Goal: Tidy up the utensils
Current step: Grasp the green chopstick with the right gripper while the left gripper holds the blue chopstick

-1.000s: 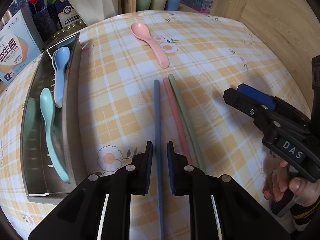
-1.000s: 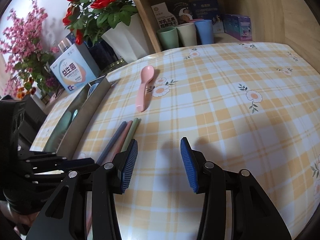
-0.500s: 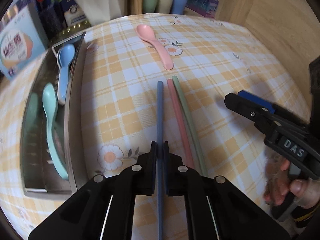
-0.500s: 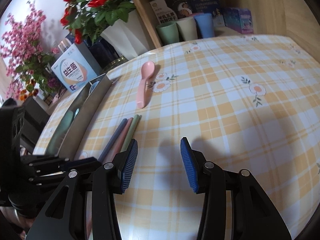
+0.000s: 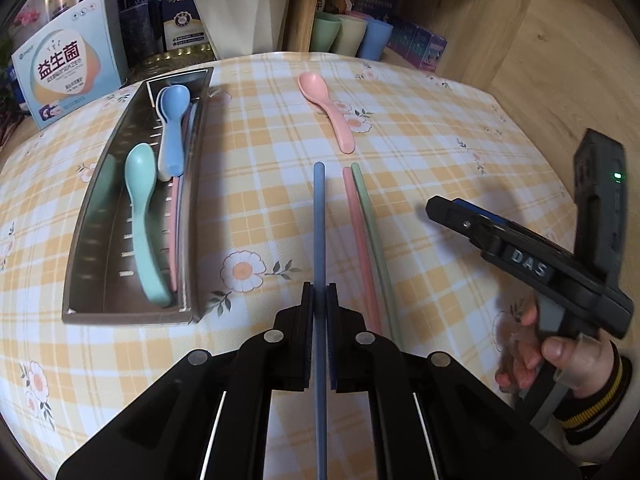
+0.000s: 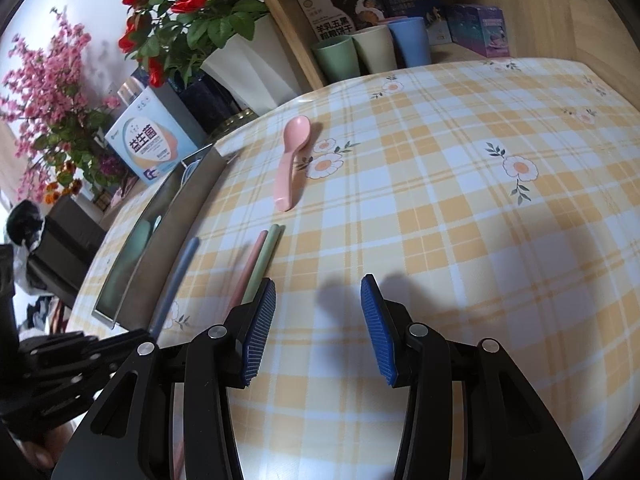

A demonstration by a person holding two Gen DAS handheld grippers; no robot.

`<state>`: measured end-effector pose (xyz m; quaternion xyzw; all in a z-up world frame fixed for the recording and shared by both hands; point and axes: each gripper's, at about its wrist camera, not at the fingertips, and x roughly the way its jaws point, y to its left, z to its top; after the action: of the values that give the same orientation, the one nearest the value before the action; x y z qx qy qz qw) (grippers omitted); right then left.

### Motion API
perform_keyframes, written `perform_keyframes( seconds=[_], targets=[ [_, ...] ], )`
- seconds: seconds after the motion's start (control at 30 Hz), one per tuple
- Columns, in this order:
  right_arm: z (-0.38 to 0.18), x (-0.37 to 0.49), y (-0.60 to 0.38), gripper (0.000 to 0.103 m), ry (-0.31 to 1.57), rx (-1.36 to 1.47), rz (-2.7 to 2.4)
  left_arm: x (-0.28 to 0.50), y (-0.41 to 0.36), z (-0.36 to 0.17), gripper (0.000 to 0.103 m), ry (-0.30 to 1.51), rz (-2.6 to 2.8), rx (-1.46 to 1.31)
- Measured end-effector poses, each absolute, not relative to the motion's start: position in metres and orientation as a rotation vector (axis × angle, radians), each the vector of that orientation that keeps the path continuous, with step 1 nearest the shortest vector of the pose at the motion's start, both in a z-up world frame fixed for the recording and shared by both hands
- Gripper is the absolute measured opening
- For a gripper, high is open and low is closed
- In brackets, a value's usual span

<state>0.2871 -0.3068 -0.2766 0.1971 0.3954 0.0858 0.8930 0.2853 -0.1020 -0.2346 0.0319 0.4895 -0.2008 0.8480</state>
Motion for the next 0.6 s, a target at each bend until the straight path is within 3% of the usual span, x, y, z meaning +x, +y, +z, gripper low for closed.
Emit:
perform_keyframes(
  seconds=[0.6],
  targets=[
    [-0.273, 0.295, -0.258, 0.044, 0.952, 0.138, 0.168, 0.270, -0.079, -0.211, 0.006, 0.943, -0.453, -0.013]
  ],
)
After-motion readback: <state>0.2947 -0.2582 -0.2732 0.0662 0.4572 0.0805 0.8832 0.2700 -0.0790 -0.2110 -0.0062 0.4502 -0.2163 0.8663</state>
